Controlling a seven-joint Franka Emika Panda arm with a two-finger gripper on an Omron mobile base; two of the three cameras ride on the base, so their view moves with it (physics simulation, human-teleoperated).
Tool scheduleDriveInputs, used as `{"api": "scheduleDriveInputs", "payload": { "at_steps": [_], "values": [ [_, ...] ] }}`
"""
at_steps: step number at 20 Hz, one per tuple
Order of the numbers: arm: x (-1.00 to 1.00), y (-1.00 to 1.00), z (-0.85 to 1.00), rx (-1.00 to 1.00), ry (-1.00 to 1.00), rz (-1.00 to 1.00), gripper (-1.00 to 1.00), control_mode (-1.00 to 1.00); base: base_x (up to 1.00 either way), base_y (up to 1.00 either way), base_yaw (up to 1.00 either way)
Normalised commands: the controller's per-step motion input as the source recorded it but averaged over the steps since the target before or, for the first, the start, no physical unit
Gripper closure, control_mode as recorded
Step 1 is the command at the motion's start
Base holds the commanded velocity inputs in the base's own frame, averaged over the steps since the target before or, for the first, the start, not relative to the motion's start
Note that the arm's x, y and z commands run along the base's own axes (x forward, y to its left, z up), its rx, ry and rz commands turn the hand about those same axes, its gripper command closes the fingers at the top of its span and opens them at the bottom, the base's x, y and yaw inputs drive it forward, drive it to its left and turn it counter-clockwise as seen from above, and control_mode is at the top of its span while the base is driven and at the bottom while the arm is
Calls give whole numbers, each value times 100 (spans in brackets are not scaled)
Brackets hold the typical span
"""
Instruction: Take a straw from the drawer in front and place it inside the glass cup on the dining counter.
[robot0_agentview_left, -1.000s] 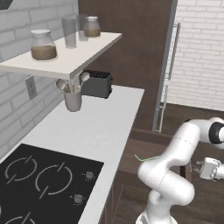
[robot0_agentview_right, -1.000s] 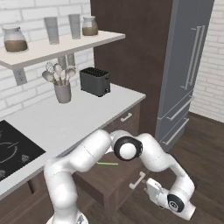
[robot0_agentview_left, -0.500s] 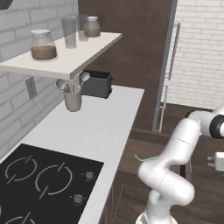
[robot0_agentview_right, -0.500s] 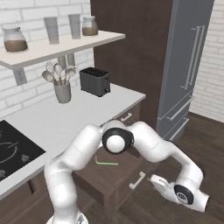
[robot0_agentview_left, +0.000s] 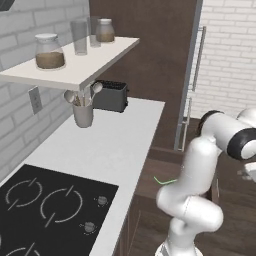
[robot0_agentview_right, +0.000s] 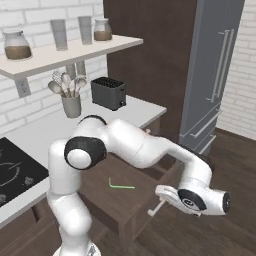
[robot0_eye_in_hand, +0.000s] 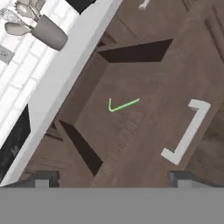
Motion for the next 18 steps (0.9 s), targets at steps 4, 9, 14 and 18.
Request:
{"api": "scheduleDriveInputs", "payload": {
  "at_steps": [4, 9, 14, 18],
  "values": [
    [3, 89, 100, -27, 19, 0, -100, -100, 0, 0, 0],
    [15, 79, 76, -25, 22, 0, -100, -100, 0, 0, 0],
    [19, 58, -17, -23, 21, -8, -100, -100, 0, 0, 0],
    [31, 39, -45, -23, 14, -14, -100, -100, 0, 0, 0]
  ]
}}
